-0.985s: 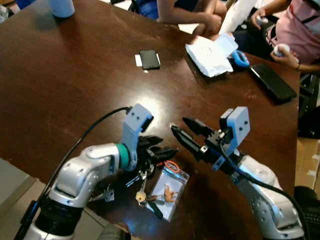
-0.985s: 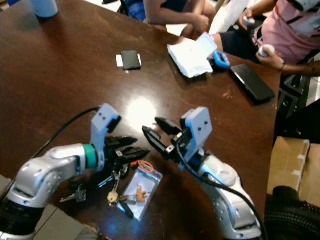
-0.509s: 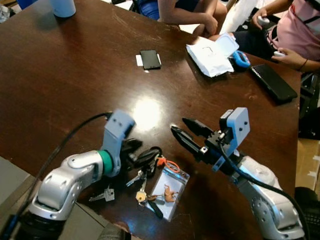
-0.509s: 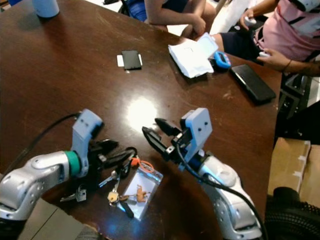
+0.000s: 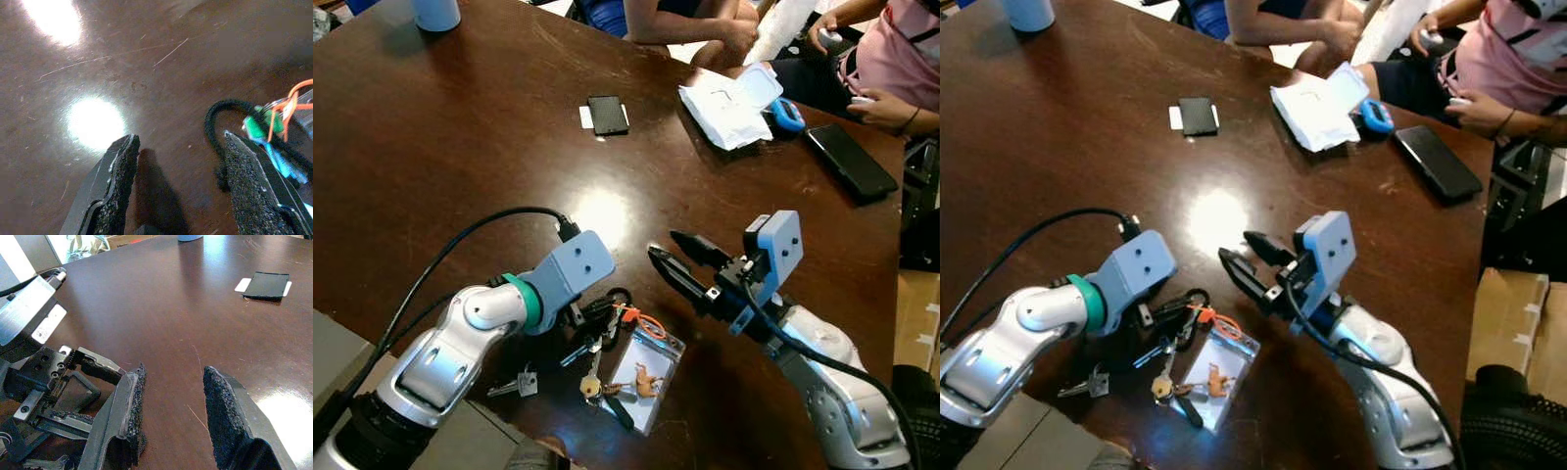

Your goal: Hang keys on a hook

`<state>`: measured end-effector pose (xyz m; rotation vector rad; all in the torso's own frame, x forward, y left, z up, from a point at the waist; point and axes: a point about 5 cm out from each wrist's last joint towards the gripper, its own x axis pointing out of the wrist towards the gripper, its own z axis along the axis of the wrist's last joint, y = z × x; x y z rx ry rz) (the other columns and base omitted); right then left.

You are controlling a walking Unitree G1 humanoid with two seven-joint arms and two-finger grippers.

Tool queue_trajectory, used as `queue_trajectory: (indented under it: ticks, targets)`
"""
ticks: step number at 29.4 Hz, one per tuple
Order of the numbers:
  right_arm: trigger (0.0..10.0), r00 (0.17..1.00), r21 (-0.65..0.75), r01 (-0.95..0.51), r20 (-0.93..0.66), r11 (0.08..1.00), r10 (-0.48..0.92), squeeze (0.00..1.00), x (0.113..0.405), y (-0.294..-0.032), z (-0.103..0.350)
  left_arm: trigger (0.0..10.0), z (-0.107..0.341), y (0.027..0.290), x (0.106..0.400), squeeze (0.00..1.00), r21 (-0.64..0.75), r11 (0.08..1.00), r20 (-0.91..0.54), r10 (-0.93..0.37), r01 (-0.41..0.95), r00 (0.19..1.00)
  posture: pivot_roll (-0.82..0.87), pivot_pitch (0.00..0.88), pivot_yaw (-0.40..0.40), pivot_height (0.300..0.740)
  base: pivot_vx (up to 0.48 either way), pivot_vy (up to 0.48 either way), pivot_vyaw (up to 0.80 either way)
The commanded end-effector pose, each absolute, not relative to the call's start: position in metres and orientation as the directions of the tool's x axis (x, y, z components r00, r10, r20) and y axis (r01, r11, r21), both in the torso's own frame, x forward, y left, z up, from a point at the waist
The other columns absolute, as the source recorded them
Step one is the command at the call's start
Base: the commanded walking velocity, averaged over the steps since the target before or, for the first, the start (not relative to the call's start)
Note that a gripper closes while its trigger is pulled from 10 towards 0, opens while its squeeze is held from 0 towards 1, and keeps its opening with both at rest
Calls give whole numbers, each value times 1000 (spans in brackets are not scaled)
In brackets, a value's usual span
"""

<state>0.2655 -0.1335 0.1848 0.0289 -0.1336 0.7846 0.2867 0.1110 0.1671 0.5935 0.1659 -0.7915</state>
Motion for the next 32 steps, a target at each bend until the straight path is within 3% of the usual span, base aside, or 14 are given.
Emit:
queue_trajectory:
  ticks: [1, 21, 22, 26, 27, 28, 29, 30, 31, 32]
  targets:
    - [10000, 706, -25, -700, 125, 714, 697, 0, 263, -137, 183, 10000, 165, 108, 282, 0, 452, 522, -356, -638, 723, 683, -39, 194, 24, 740, 0, 0, 0]
    - [10000, 707, -22, -700, 122, 714, 697, 0, 262, -138, 182, 10000, 145, 117, 287, 0, 398, 599, -380, -582, 695, 719, -39, 199, 24, 740, 0, 0, 0]
    - [10000, 707, -21, -700, 122, 714, 697, 0, 262, -138, 182, 9294, 145, 117, 289, 0, 375, 629, -377, -568, 681, 732, -41, 200, 25, 740, 0, 0, 0]
    - [10000, 706, -21, -701, 122, 713, 697, 0, 262, -137, 182, 9294, 145, 117, 291, 0, 354, 658, -373, -552, 664, 746, -41, 200, 25, 740, 0, 0, 0]
    - [10000, 707, -21, -700, 122, 714, 696, 0, 262, -137, 182, 4510, 145, 118, 293, 0, 358, 670, -372, -537, 651, 757, -42, 200, 25, 740, 0, 0, 0]
    - [10000, 707, -21, -700, 122, 714, 696, 0, 262, -137, 182, 4510, 145, 118, 293, 0, 358, 670, -372, -537, 651, 757, -42, 200, 25, 740, 0, 0, 0]
    - [10000, 707, -20, -699, 122, 714, 696, 0, 262, -137, 182, 2627, 144, 119, 294, 0, 362, 675, -372, -528, 643, 764, -40, 202, 26, 740, 0, 0, 0]
    - [10000, 707, -20, -699, 122, 714, 696, 0, 262, -137, 182, 2627, 144, 119, 294, 0, 362, 675, -372, -528, 643, 764, -40, 202, 26, 740, 0, 0, 0]
    - [10000, 708, -20, -699, 122, 715, 696, 0, 262, -137, 182, 588, 144, 120, 295, 0, 366, 679, -371, -520, 636, 769, -40, 202, 26, 740, 0, 0, 0]
    - [10000, 708, -20, -699, 122, 715, 696, 0, 262, -137, 182, 588, 144, 120, 295, 0, 366, 679, -371, -520, 636, 769, -40, 202, 26, 740, 0, 0, 0]
